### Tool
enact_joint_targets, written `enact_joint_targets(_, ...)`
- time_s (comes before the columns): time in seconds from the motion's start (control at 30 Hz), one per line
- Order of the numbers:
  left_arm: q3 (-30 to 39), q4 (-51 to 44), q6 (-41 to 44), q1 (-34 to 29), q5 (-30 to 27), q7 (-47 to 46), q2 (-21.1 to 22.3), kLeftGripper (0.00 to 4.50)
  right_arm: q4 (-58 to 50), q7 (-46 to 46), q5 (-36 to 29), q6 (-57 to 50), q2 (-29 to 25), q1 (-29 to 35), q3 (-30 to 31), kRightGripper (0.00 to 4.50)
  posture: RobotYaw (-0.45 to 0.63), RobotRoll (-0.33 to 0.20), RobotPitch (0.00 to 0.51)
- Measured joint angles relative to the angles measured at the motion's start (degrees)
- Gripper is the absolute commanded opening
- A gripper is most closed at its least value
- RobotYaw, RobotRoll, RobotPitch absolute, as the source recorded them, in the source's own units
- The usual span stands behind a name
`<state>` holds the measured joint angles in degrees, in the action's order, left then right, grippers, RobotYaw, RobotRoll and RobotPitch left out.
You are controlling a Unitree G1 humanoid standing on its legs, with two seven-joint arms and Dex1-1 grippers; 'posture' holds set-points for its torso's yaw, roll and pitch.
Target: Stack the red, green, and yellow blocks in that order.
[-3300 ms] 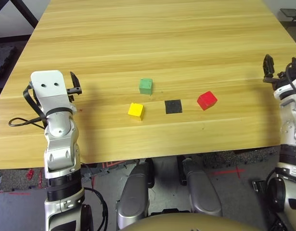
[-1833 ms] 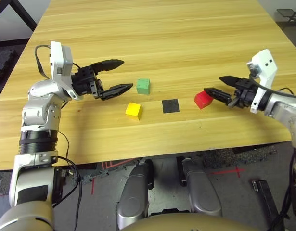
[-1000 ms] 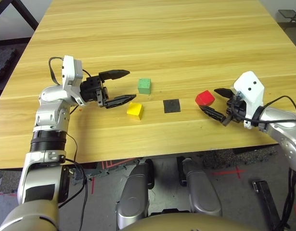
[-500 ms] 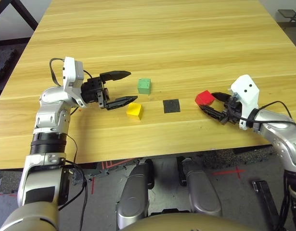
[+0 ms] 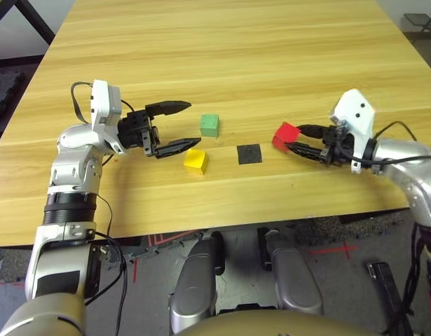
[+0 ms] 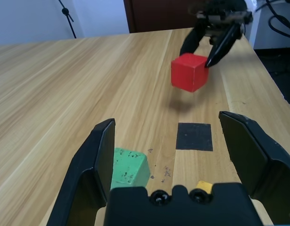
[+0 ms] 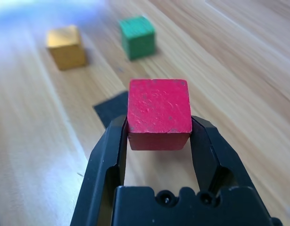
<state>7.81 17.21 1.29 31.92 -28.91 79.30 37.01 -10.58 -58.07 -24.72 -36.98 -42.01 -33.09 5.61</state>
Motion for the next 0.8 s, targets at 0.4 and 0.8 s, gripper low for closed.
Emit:
enact_joint_targets(0.4,0.5,-1.4,0.0,-1.8,0.0,-0.7,0.6,4.5,18.2,-22.5,8.3,16.7,0.2,-9.3,12.1,2.04,0.36,-0.023,0.247)
enact_joint_targets(0.8,0.8,-4.7,0.7,-3.9,-0.5,-2.8,0.6,4.5,34.3,-24.5,14.6,30.6,9.7,-17.3,13.9,2.04,0.38,-0.017,0.244)
